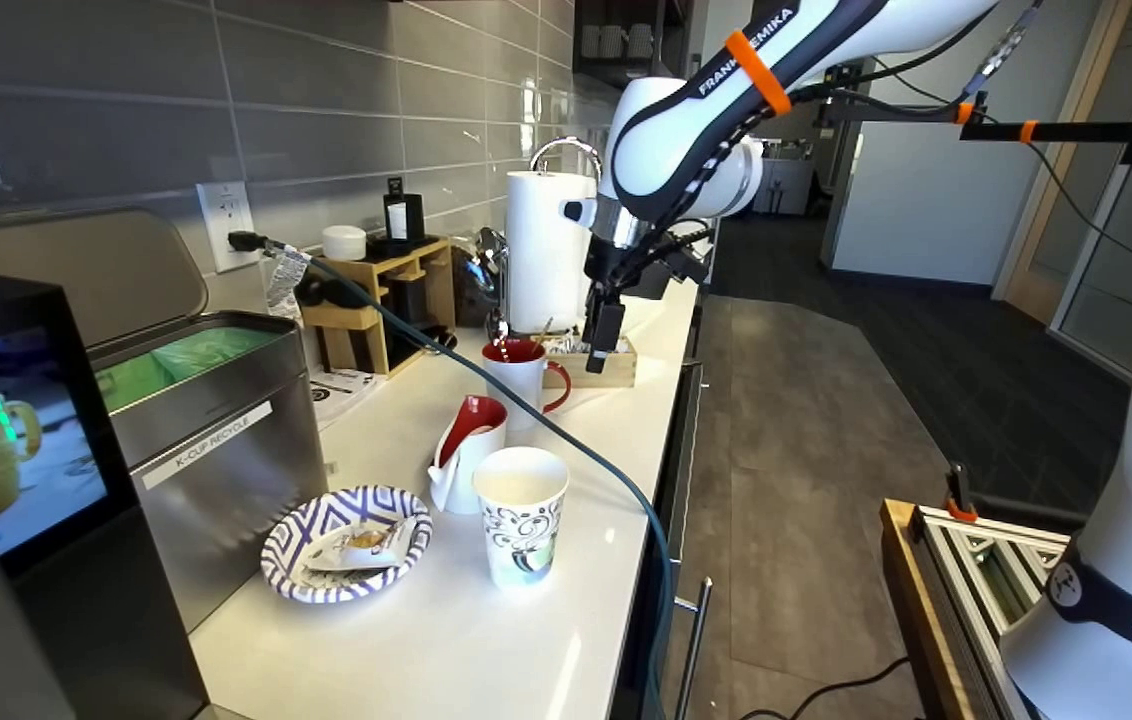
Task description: Move the mug forward then remove the spoon from the mug and put it in the cup
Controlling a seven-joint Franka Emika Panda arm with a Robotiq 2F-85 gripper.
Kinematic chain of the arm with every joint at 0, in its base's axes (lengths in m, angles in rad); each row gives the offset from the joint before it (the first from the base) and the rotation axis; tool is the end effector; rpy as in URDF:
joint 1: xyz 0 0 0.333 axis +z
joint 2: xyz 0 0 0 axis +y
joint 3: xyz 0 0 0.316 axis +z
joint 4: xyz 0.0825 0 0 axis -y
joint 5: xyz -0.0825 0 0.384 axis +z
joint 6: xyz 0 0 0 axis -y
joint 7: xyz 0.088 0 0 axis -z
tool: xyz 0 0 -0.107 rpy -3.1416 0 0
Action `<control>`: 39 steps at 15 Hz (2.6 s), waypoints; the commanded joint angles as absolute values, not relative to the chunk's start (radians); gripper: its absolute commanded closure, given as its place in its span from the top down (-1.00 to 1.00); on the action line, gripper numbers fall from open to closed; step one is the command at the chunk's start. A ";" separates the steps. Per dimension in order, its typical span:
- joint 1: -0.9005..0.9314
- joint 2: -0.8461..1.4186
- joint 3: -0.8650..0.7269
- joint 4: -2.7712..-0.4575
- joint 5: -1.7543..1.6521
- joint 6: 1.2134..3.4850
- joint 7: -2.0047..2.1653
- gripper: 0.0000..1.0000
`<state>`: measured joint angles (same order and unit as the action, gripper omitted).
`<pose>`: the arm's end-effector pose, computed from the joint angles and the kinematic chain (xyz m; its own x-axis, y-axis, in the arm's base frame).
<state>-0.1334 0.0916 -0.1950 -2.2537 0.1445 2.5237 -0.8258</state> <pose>0.5191 -0.1777 0.3418 0.9072 0.3794 0.1816 0.3728 -0.9252 0.0707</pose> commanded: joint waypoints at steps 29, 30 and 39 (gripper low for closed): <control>-0.228 0.228 -0.114 -2.039 0.160 2.438 -0.508 1.00; -0.233 0.229 -0.105 -2.036 0.197 2.443 -0.509 1.00; -0.225 0.249 -0.105 -2.054 0.251 2.535 -0.340 1.00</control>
